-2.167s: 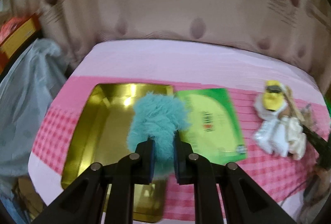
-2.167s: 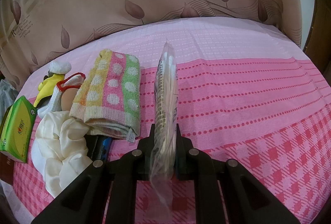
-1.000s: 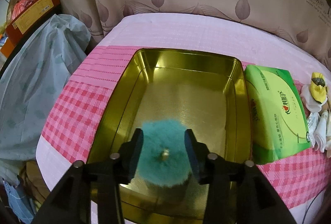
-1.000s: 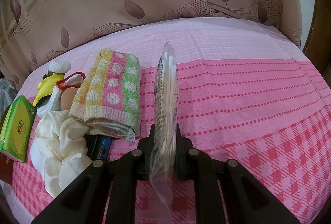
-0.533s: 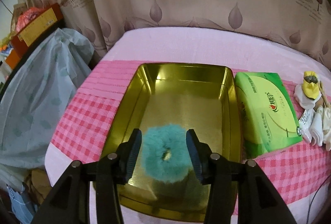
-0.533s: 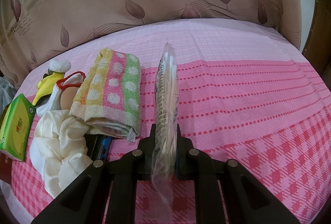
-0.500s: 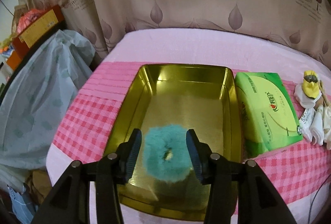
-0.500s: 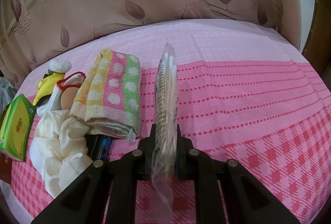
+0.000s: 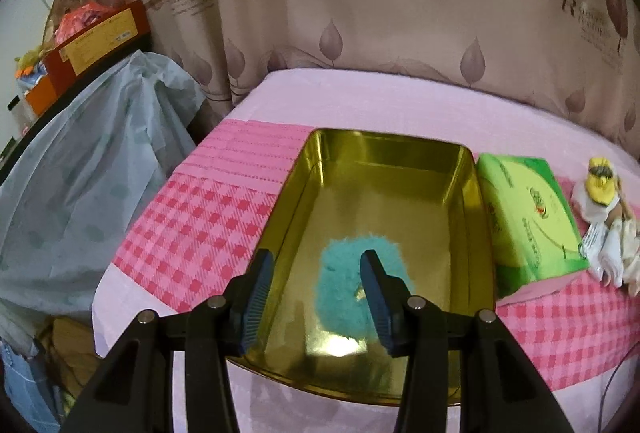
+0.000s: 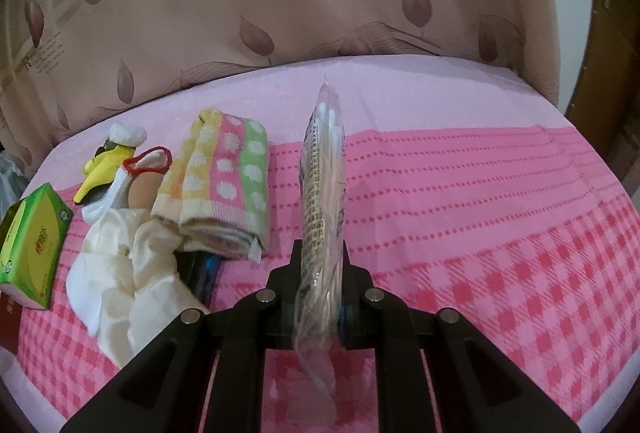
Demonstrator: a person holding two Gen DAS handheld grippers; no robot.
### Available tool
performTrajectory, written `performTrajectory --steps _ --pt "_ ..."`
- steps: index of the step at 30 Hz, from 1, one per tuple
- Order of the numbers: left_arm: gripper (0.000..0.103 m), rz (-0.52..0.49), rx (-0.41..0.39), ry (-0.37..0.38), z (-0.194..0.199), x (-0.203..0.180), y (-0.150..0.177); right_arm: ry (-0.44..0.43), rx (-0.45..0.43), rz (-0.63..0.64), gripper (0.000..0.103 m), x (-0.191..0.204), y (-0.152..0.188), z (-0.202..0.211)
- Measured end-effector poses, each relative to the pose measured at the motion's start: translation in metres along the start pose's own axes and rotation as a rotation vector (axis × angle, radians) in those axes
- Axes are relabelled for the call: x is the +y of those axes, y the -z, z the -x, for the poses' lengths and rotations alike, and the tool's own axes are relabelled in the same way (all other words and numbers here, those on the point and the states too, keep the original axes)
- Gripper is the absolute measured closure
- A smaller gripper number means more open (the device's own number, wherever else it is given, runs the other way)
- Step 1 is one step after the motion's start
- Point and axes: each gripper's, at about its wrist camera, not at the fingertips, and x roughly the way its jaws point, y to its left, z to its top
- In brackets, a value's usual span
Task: Organize soft objects
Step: 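Carry the cotton swab bag into the gold tin and open the right tool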
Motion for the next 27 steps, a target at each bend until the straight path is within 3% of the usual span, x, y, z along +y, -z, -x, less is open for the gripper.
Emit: performTrajectory --steps 5,10,16,27 --pt "0.057 0.045 -0.018 0.009 0.003 0.011 0.001 0.010 -0.038 -0.005 0.091 0.006 0.002 0.033" --pt "0.056 0.103 -0.033 0.001 0.008 0.025 0.001 -0.048 -0.084 0.046 0.091 0.041 -0.012 0.068" --pt "0.056 0.181 -0.047 -0.043 0.010 0.042 0.001 -0.182 -0.086 0.194 0.091 0.125 -0.013 0.088" --pt "0.055 0.304 -0.036 -0.083 0.007 0.069 0.001 -0.446 0.024 0.430 0.091 0.281 0.013 0.096"
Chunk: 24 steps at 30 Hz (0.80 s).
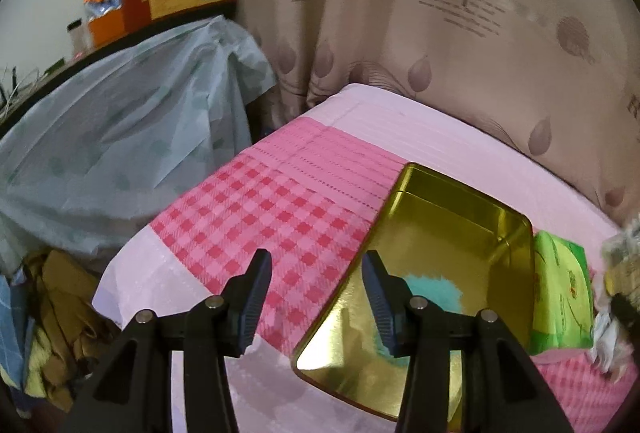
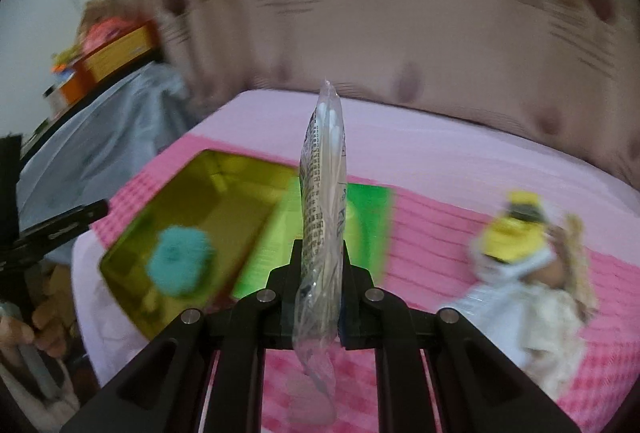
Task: Organize soft objects
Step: 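Carry the cotton swab bag into the gold tin and open the right tool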
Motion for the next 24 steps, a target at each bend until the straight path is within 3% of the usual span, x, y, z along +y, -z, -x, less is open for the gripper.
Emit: performTrajectory --steps 8,16,24 --pt "0.055 0.087 0.041 -0.039 -0.009 0.020 -0.002 -0.089 0.087 0.103 0.091 0.072 -0.013 -0.060" --pt "0.055 0.122 0.041 -0.046 -0.012 0.027 -0.003 -0.057 0.150 0.195 0.091 0.111 -0.014 -0.112" --pt "0.055 0.112 0.051 -0.039 -0.014 0.024 -0.002 -0.027 0.184 0.214 0.089 0.120 -0.014 -0.139"
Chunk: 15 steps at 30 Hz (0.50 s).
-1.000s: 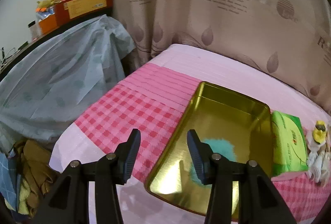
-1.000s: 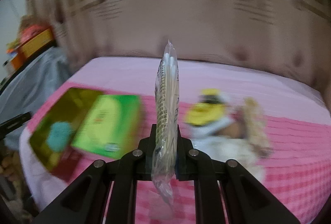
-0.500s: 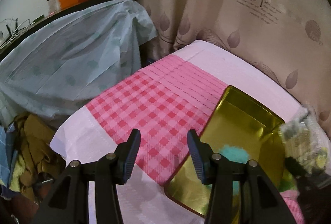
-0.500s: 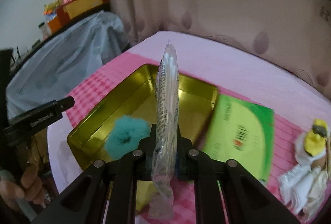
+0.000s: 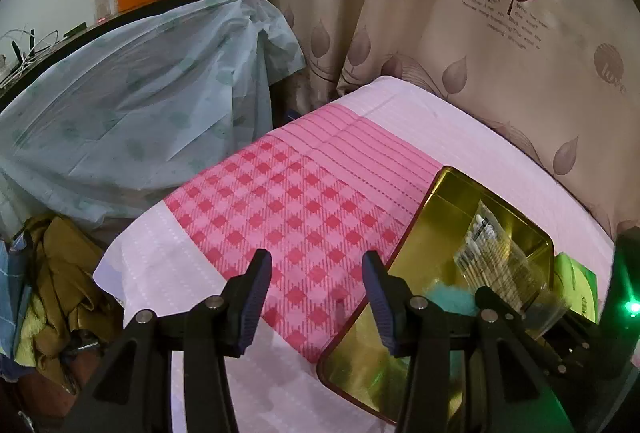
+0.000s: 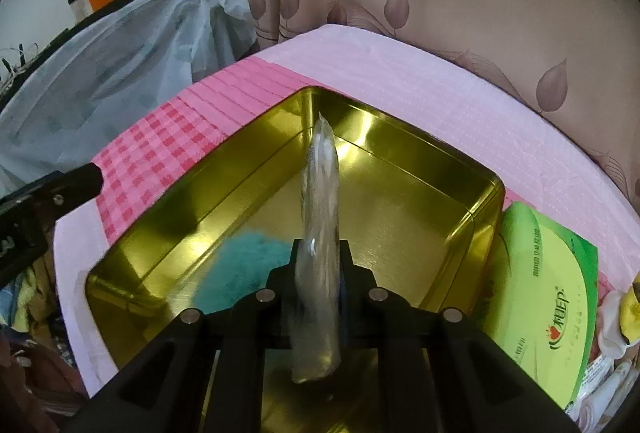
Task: Organize soft objects
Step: 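Carry the cotton swab bag into the gold tin and open the right tool, then move the right tool to the striped towel and grasp it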
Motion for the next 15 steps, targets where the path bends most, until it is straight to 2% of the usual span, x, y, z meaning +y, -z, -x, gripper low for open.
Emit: performTrajectory --steps 3,7,15 --pt "0.055 -0.007 -0.001 0.000 0.000 -0.002 0.000 -0.005 0.005 -0.012 0.087 -0.003 0.002 -0.002" --pt "0.055 -0.017 -0.008 0.000 0.000 -0.004 0.001 -0.015 -0.016 -0.024 0.061 -0.005 0.004 0.005" --pt "0.055 -0.025 -0.014 0.002 0.001 -0.005 0.002 -0.047 -0.091 -0.057 0.051 -0.017 0.009 0.048"
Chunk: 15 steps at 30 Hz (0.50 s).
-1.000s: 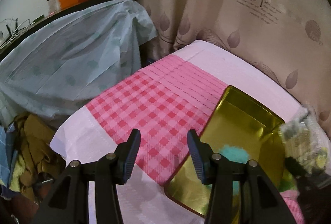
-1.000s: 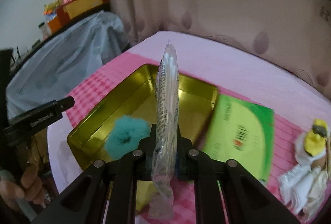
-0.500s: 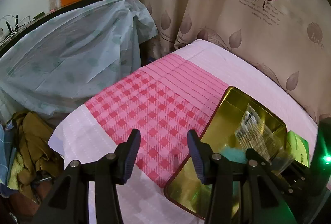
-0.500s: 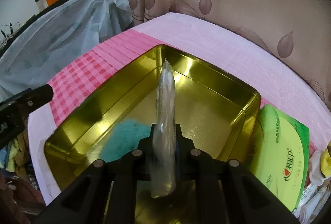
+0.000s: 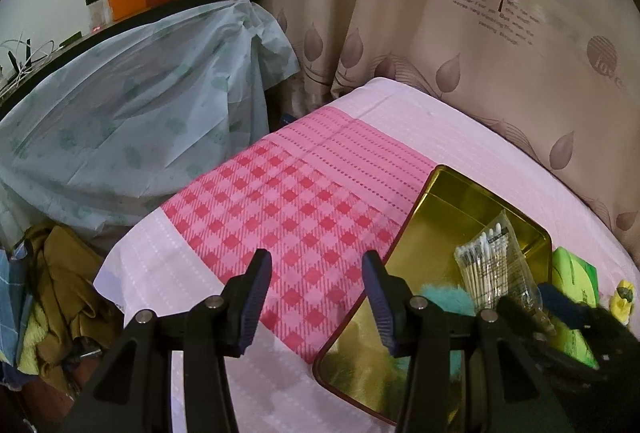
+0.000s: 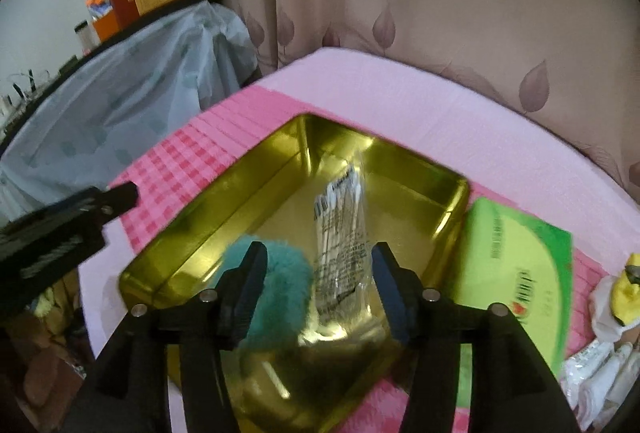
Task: Organize soft objects
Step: 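Move the right tool to the striped towel and grasp it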
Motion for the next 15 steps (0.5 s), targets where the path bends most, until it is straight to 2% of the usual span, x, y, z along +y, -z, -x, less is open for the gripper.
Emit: performTrajectory --steps 9,15 --pt "0.055 -0.032 -0.002 -0.001 0.001 -0.006 0.002 0.046 -0.105 -0.064 0.048 -0.053 0.006 0.070" --pt "0.055 -0.057 -0.014 -0.002 0.004 -0.010 0.005 0.205 -0.128 -0.150 0.047 -0.133 0.028 0.109"
